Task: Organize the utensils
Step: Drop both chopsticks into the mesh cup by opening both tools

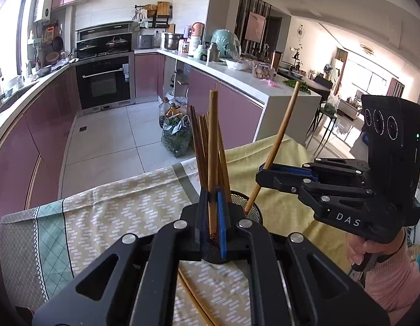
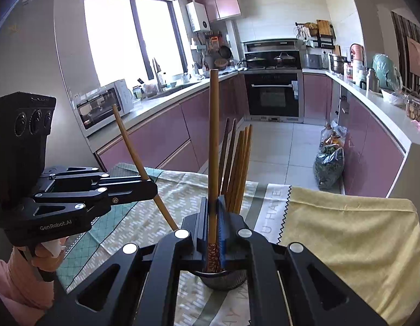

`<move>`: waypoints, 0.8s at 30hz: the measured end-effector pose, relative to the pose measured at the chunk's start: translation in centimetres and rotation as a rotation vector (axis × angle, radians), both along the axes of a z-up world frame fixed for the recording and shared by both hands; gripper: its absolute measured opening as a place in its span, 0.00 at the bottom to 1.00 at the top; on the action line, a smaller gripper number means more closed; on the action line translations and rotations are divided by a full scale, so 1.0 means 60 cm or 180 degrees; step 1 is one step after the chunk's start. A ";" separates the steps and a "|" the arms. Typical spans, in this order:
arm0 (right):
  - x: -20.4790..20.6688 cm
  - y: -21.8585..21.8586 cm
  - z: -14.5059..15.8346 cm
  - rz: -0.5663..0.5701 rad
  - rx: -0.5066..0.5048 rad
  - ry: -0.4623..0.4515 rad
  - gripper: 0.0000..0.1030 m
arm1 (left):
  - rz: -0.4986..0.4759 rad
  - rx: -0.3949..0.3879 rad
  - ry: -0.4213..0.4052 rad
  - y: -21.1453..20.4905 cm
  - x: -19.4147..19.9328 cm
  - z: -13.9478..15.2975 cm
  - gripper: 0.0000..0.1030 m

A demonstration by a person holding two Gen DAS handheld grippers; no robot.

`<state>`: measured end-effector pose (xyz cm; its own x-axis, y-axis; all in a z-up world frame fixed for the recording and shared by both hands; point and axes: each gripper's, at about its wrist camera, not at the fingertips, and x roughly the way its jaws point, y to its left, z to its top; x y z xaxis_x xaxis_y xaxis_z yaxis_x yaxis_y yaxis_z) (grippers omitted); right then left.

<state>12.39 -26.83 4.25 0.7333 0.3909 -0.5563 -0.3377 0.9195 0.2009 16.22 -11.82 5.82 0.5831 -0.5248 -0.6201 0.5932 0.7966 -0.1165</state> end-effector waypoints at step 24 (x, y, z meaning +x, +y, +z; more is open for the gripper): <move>0.042 -0.001 -0.049 -0.0110 0.0025 0.0290 0.10 | 0.0195 0.0130 0.0266 -0.013 0.077 -0.070 0.14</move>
